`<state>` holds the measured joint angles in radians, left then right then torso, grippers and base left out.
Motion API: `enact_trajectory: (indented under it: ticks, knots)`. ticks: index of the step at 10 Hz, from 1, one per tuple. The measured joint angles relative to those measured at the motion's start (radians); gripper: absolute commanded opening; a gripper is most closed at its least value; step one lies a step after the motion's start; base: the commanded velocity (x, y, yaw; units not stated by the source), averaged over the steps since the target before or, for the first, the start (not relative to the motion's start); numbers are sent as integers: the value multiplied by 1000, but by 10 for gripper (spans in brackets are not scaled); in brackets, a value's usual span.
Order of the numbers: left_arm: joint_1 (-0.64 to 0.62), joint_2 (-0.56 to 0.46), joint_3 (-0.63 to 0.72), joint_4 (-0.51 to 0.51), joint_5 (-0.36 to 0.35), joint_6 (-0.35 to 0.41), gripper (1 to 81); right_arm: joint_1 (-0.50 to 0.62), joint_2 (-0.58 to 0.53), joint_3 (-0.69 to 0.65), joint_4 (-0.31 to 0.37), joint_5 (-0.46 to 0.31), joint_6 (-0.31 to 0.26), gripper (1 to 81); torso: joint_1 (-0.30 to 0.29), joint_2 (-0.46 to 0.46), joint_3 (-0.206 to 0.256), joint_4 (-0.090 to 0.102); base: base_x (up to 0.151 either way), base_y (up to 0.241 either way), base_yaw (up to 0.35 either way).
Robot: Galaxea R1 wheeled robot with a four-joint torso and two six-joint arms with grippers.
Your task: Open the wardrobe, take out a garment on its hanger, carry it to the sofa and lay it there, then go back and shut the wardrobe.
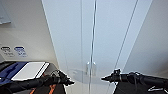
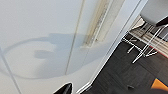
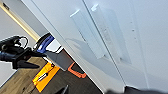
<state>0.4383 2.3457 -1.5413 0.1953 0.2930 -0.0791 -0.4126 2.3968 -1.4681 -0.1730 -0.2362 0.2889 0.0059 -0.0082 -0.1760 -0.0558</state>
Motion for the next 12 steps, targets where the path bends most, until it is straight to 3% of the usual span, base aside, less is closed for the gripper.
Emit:
enact_trajectory:
  ticks: [2,4,12]
  knots:
    - [-9,60,-75,-7,3,-5,811,0,37,-47,0,26,1,811,0,0,-1,0,0,0,0]
    - [-16,115,-156,-9,-3,-29,811,9,59,-80,0,104,1,811,1,1,-1,0,0,0,0]
    - [-49,300,-318,-13,-24,-50,811,56,253,-292,-1,111,1,811,2,2,-2,0,0,0,0]
